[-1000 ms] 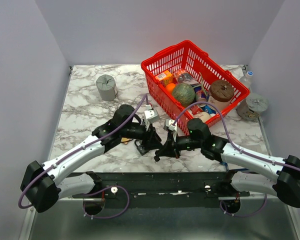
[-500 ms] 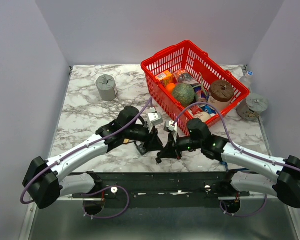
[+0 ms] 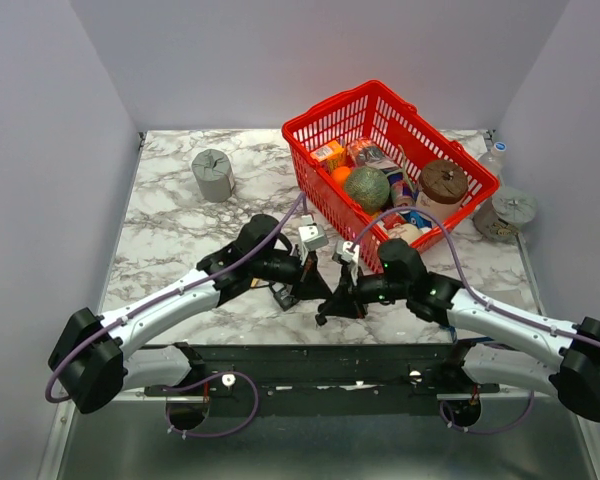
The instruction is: Unlock with the key
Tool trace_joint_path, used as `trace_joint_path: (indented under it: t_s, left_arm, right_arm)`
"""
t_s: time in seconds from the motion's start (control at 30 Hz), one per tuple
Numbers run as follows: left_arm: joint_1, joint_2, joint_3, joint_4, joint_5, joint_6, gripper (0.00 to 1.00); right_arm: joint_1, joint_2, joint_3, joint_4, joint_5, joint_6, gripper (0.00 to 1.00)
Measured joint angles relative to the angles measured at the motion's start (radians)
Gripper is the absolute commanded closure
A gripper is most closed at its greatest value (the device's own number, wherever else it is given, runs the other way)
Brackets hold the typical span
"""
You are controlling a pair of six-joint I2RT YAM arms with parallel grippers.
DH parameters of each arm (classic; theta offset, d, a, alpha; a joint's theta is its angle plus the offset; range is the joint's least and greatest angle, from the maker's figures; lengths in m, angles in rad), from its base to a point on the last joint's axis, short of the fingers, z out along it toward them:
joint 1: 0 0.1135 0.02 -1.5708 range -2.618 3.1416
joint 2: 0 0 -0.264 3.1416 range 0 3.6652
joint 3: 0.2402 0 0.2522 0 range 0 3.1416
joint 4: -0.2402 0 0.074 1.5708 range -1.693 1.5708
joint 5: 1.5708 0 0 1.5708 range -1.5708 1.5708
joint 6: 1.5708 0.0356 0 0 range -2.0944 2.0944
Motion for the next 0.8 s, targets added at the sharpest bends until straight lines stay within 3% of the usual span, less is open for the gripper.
trace_joint_path:
  t_s: [0.03,0.07,0.17,0.27,0.5,0.8]
  left_arm:
    - [0.000,-0.003,-0.008,0.023,-0.007,-0.011,1.00]
    - [-0.001,-0.009,-0.016,0.042,-0.026,-0.023,1.00]
    - [0.004,-0.044,-0.046,0.092,-0.075,-0.058,1.00]
    - [0.022,-0.096,-0.071,0.118,-0.112,-0.090,1.00]
    - [0.184,-0.181,-0.116,0.238,-0.119,-0.184,1.00]
    - [0.228,-0.119,-0.128,0.365,0.009,-0.290,1.00]
  right_arm:
    - [0.000,-0.008,-0.004,0.001,0.008,0.010,0.52]
    - [0.000,-0.019,-0.009,0.014,0.018,0.009,0.35]
    - [0.006,-0.053,-0.025,0.060,0.056,0.024,0.16]
    - [0.003,-0.102,-0.038,0.116,0.111,0.030,0.07]
    - [0.003,-0.217,-0.093,0.196,0.227,0.059,0.07]
    - [0.008,-0.200,-0.170,0.346,0.293,0.191,0.15]
